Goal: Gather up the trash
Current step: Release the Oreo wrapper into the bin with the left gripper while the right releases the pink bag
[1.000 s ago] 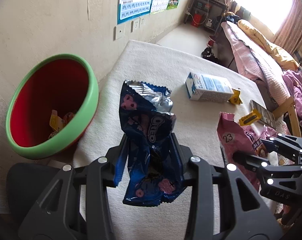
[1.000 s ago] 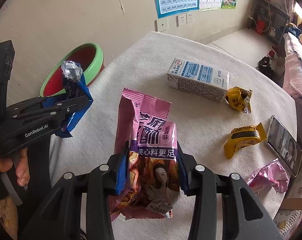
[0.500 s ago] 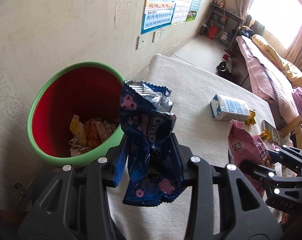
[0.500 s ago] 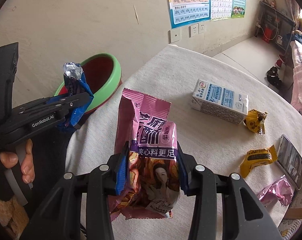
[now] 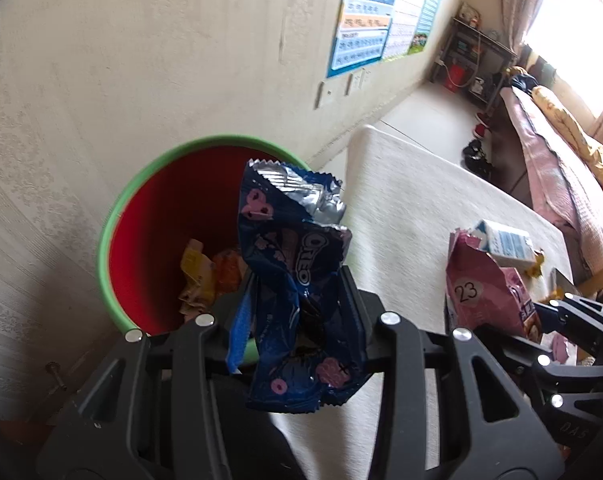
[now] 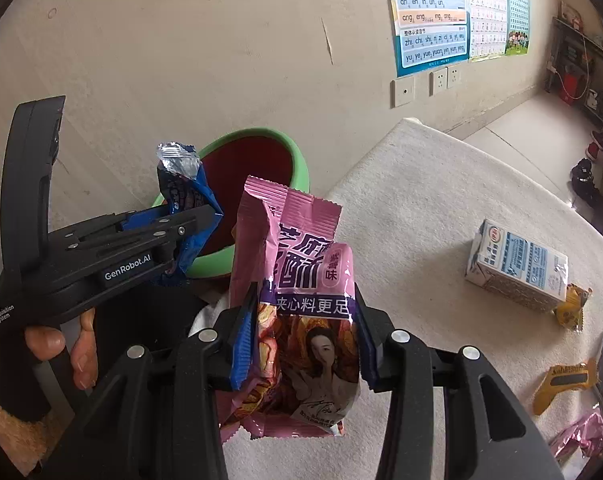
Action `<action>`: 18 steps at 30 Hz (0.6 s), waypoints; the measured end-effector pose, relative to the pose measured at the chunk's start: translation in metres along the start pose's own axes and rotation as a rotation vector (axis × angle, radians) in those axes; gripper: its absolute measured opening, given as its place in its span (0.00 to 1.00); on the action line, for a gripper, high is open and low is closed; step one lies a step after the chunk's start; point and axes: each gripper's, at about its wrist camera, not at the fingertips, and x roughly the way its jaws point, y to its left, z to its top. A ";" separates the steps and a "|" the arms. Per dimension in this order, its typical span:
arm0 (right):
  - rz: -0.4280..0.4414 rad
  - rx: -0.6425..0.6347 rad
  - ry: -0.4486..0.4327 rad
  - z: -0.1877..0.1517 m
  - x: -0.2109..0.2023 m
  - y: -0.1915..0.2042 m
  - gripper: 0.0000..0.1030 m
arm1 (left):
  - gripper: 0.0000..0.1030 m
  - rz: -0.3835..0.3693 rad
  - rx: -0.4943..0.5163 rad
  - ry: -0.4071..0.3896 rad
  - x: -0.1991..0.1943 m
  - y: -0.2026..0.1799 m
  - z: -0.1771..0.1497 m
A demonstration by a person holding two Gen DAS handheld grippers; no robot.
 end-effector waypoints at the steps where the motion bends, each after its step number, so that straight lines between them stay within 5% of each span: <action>1: 0.008 0.002 0.000 0.004 0.004 0.002 0.40 | 0.37 0.008 -0.008 -0.004 0.000 0.006 0.003; 18: 0.101 -0.035 -0.003 0.092 0.069 0.054 0.41 | 0.37 0.060 -0.164 -0.012 0.015 0.078 0.035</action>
